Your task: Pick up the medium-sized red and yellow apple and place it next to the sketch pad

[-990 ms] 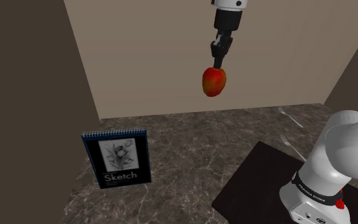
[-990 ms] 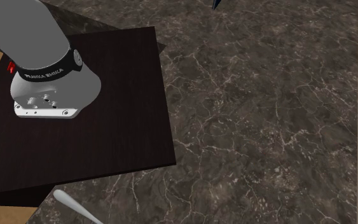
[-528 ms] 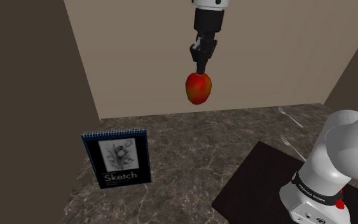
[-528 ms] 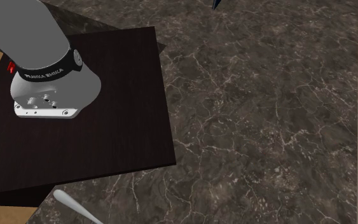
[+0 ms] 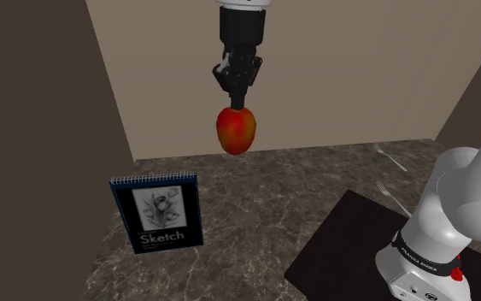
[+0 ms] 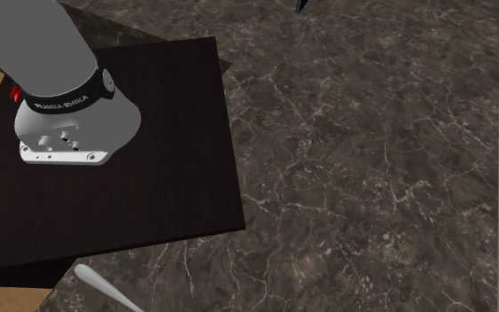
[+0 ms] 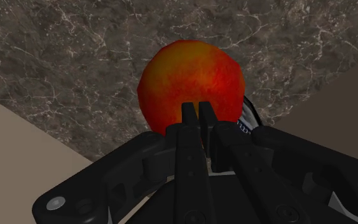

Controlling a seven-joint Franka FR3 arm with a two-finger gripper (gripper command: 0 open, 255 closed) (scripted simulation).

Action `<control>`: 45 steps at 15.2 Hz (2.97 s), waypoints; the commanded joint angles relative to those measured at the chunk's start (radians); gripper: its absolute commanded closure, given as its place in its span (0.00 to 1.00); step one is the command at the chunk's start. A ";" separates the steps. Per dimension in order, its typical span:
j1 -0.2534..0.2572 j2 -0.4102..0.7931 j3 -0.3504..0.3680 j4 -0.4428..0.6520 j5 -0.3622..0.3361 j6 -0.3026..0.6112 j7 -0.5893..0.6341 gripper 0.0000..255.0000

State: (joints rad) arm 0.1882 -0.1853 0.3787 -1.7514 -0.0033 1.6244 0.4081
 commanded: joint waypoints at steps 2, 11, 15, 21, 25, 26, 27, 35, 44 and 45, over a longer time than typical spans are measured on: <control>0.010 0.033 0.022 0.005 -0.010 0.025 0.035 1.00; 0.012 0.015 0.021 -0.135 -0.003 0.149 0.036 1.00; 0.013 0.013 0.022 -0.190 -0.002 0.202 0.039 1.00; 0.015 0.018 0.025 -0.267 -0.004 0.283 0.044 1.00; 0.015 0.025 0.028 -0.313 -0.007 0.336 0.049 1.00; 0.016 0.028 0.029 -0.324 -0.008 0.349 0.051 1.00; 0.016 0.030 0.030 -0.335 -0.009 0.363 0.053 1.00; 0.016 0.061 0.036 -0.414 -0.023 0.469 0.069 1.00; 0.015 0.113 0.044 -0.487 -0.051 0.589 0.096 1.00; 0.015 0.120 0.044 -0.494 -0.055 0.602 0.099 1.00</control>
State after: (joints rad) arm 0.2035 -0.0720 0.4225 -2.2348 -0.0544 2.2095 0.5042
